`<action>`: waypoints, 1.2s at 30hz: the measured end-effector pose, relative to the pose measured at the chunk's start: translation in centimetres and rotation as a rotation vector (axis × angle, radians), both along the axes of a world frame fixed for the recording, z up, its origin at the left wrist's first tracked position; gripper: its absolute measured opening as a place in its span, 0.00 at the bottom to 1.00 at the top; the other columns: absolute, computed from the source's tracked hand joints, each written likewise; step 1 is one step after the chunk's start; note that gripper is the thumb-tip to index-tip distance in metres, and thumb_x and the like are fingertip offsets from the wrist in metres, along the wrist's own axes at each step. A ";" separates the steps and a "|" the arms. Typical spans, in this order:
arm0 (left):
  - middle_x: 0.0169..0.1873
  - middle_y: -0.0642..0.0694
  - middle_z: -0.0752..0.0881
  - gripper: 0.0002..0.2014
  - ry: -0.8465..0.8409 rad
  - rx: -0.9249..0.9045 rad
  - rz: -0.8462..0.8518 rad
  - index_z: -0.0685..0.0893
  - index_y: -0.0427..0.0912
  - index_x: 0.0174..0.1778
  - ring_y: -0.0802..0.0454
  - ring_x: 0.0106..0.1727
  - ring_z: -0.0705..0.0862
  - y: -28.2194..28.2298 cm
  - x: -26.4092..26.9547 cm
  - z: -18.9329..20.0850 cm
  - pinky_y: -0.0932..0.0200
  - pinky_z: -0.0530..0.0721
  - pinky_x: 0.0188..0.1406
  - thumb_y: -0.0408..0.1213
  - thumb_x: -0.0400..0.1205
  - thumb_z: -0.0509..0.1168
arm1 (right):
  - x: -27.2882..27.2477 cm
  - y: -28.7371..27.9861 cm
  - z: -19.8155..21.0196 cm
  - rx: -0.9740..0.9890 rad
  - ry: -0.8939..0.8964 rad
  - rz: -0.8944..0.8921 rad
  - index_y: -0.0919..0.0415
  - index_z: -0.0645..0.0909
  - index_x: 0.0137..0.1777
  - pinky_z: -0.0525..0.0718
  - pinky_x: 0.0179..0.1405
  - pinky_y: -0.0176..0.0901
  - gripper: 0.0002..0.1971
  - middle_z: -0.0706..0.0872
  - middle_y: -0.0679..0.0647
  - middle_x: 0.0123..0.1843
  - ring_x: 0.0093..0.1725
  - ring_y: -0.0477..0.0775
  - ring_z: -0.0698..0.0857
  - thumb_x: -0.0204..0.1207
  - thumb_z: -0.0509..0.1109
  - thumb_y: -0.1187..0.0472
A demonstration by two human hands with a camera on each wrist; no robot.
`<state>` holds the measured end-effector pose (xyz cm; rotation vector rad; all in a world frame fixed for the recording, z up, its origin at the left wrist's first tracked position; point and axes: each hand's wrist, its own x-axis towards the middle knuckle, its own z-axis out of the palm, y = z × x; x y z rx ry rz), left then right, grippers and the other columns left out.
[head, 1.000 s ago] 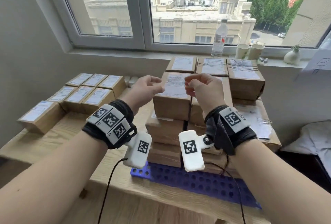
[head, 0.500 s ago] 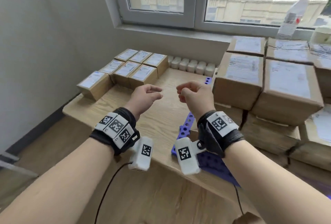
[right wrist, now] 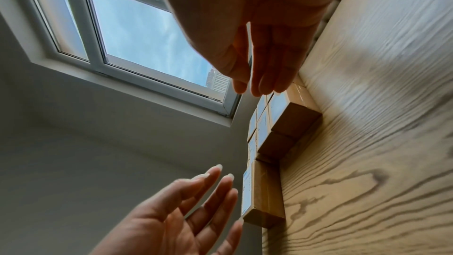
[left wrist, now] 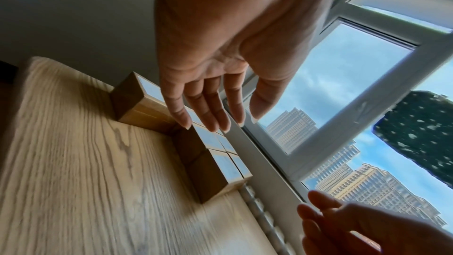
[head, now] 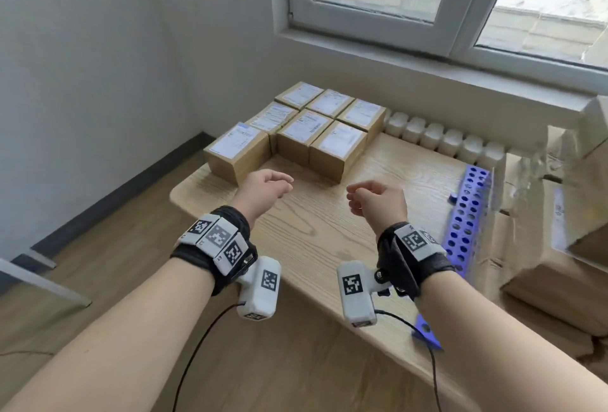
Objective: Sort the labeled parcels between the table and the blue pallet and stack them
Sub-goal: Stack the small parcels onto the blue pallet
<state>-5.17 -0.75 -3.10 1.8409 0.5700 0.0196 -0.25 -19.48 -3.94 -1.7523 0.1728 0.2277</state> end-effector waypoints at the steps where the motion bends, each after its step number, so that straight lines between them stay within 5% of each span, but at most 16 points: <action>1: 0.48 0.45 0.85 0.08 0.006 -0.004 0.004 0.87 0.43 0.52 0.53 0.48 0.80 1.0 0.5 -0.3 0.61 0.79 0.42 0.33 0.80 0.66 | 0.5 0.9 -0.2 0.001 0.013 0.001 0.57 0.88 0.34 0.88 0.54 0.56 0.13 0.90 0.56 0.35 0.36 0.52 0.86 0.70 0.63 0.71; 6: 0.52 0.43 0.86 0.07 0.024 -0.019 0.018 0.87 0.45 0.52 0.49 0.55 0.83 4.8 3.9 -1.1 0.50 0.83 0.57 0.35 0.81 0.65 | 3.9 4.4 -1.3 -0.014 0.041 0.018 0.58 0.87 0.34 0.89 0.52 0.52 0.14 0.88 0.56 0.35 0.37 0.52 0.85 0.71 0.61 0.72; 12: 0.45 0.46 0.85 0.06 0.047 0.001 0.040 0.87 0.45 0.50 0.55 0.39 0.80 8.9 9.1 -1.3 0.64 0.75 0.31 0.34 0.82 0.65 | 10.1 8.6 -2.5 -0.014 0.050 0.058 0.58 0.86 0.34 0.88 0.52 0.53 0.14 0.88 0.55 0.36 0.39 0.54 0.85 0.74 0.63 0.72; 18: 0.50 0.47 0.88 0.06 0.091 0.043 0.093 0.86 0.49 0.45 0.51 0.54 0.84 13.9 13.9 -1.5 0.54 0.81 0.55 0.35 0.79 0.66 | 14.7 13.3 -3.4 -0.004 0.102 0.114 0.59 0.86 0.35 0.87 0.52 0.56 0.14 0.88 0.58 0.37 0.39 0.56 0.84 0.74 0.63 0.73; 21: 0.51 0.48 0.86 0.06 0.113 0.042 0.095 0.85 0.50 0.45 0.52 0.55 0.83 16.2 15.8 -2.1 0.54 0.81 0.55 0.34 0.81 0.65 | 16.2 15.0 -4.0 -0.022 0.131 0.115 0.59 0.86 0.34 0.87 0.52 0.55 0.14 0.87 0.59 0.36 0.39 0.56 0.84 0.74 0.63 0.73; 24: 0.54 0.48 0.86 0.06 0.100 0.060 0.106 0.84 0.47 0.52 0.52 0.56 0.84 19.0 18.3 -2.6 0.54 0.83 0.55 0.36 0.81 0.66 | 18.1 16.9 -4.5 -0.009 0.155 0.076 0.61 0.87 0.36 0.87 0.52 0.54 0.11 0.87 0.59 0.36 0.38 0.56 0.83 0.73 0.64 0.72; 29: 0.55 0.49 0.85 0.13 0.101 0.021 0.092 0.81 0.44 0.61 0.58 0.49 0.83 23.7 22.4 -3.8 0.63 0.78 0.38 0.34 0.81 0.66 | 20.1 20.3 -5.3 -0.019 0.198 -0.047 0.60 0.86 0.35 0.87 0.51 0.53 0.13 0.87 0.58 0.36 0.38 0.55 0.84 0.74 0.63 0.73; 33: 0.60 0.49 0.81 0.17 0.194 -0.021 0.022 0.79 0.44 0.66 0.55 0.52 0.79 27.5 24.9 -5.8 0.60 0.76 0.43 0.36 0.81 0.67 | 20.8 23.7 -6.4 -0.019 0.259 -0.086 0.62 0.85 0.35 0.86 0.52 0.54 0.13 0.87 0.62 0.39 0.39 0.57 0.83 0.76 0.62 0.74; 36: 0.64 0.48 0.78 0.22 0.330 -0.104 -0.088 0.75 0.46 0.71 0.49 0.64 0.76 29.4 26.3 -7.8 0.53 0.75 0.54 0.41 0.81 0.67 | 21.2 25.7 -7.8 -0.029 0.303 -0.130 0.61 0.85 0.36 0.87 0.55 0.57 0.13 0.87 0.60 0.38 0.40 0.57 0.85 0.76 0.62 0.73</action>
